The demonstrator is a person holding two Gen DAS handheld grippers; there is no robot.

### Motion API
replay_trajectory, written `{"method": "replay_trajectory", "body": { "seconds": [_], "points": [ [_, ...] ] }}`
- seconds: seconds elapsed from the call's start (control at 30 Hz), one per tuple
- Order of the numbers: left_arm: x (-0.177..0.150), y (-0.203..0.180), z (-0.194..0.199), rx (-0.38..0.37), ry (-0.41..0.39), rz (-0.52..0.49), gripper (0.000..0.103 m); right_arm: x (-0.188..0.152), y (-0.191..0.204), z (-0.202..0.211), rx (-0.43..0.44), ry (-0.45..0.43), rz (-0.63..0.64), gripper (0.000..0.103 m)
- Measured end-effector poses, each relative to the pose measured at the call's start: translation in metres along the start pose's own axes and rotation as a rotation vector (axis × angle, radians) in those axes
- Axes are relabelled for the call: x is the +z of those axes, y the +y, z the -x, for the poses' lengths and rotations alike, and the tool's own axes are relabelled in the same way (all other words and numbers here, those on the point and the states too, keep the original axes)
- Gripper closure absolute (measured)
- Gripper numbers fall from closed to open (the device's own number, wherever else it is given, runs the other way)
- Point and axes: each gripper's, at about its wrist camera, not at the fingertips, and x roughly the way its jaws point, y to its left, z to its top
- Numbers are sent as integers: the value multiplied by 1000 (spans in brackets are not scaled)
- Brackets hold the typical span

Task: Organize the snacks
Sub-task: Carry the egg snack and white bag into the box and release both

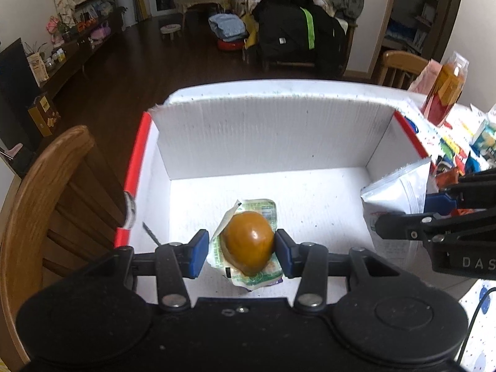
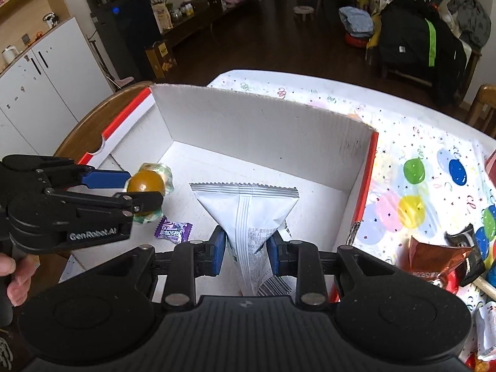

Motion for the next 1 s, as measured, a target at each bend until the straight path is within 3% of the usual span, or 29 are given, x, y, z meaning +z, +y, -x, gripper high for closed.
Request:
{"method": "replay_trajectory", "body": {
  "seconds": [0.37,0.8,0.87,0.9,0.93,1.0],
  "points": [
    [-4,-10,-20,-15,88,-30,58,2,0,-19,-4,36,-2,75],
    [1,-9,-16,2,76,-27,53,1,2,-10,-26,19,-10,74],
    [0,-8,-11,9,61,-24,45,0,2,-4,-25,9,-13,60],
    [0,-8,-8,14,51,-24,41,-1,2,-1,-25,1,-11,35],
    [-1,-9,-6,16,42,-25,41,-2,3,2,-28,-8,-4,26],
    [-3,-9,0,15,32,-22,40,-3,6,10,-33,-20,13,26]
  ]
}}
